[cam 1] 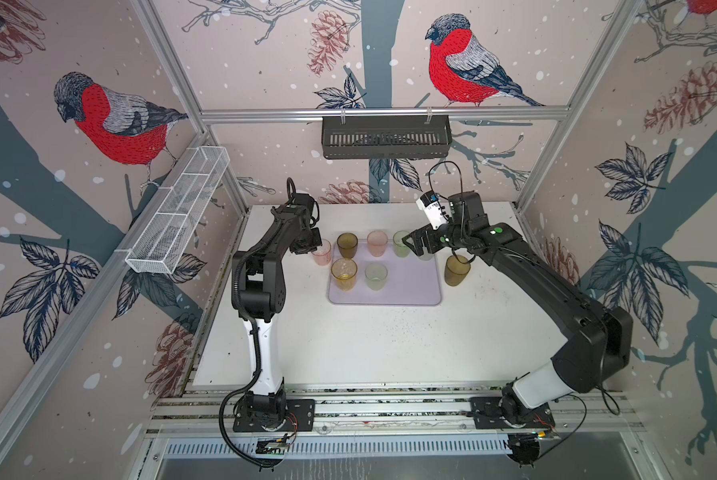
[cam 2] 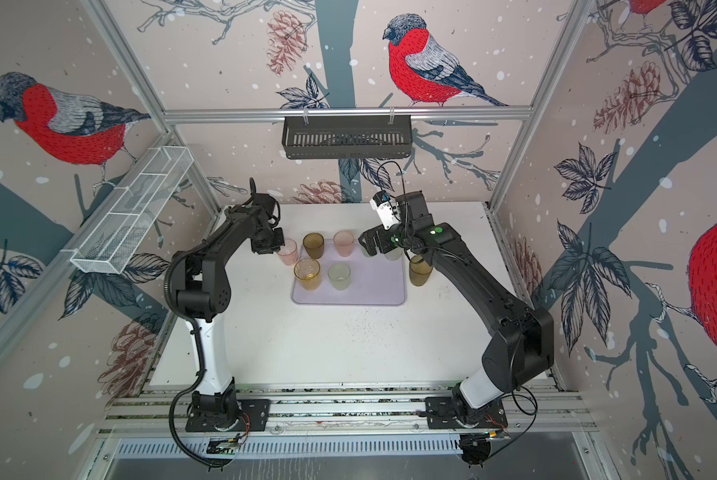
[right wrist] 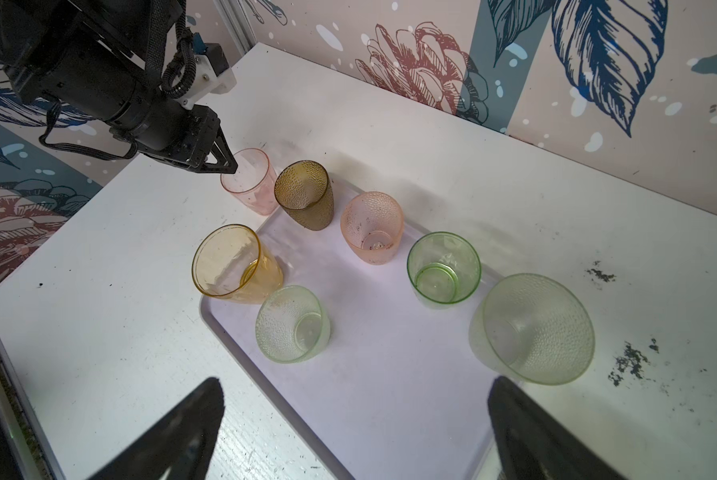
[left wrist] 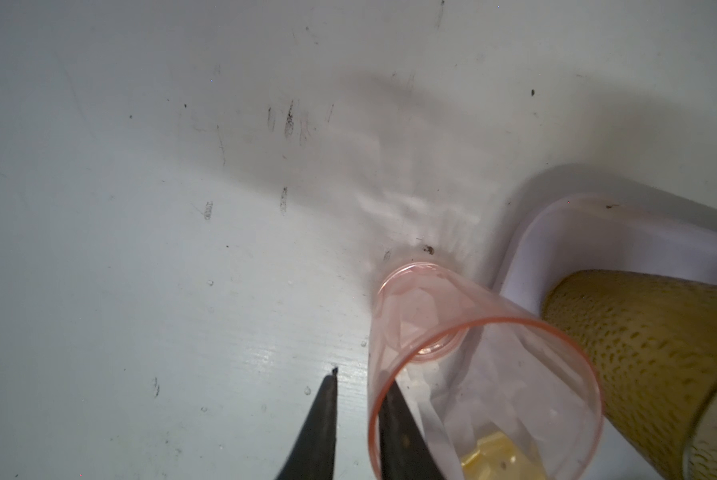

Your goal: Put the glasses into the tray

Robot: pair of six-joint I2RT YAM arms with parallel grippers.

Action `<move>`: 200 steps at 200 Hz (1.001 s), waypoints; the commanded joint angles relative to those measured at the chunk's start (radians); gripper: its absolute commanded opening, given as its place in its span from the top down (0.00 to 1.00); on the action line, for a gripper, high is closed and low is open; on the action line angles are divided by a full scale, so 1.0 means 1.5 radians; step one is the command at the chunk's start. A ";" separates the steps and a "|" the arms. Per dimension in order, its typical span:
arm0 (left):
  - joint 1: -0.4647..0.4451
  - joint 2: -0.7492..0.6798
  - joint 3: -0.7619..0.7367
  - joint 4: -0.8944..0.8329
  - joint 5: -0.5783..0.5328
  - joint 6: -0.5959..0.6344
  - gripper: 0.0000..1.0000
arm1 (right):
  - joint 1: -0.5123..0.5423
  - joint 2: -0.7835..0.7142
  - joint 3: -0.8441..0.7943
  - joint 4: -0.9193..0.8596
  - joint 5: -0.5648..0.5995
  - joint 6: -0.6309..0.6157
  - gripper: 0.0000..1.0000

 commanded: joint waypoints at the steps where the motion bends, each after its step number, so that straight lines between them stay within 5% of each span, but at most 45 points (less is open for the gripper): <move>1: 0.001 0.002 0.006 0.002 0.004 -0.001 0.81 | 0.001 0.000 0.004 0.011 -0.008 -0.005 0.00; 200: 0.000 0.000 0.004 -0.003 0.002 0.000 0.94 | 0.000 -0.002 0.001 0.010 -0.003 -0.006 0.00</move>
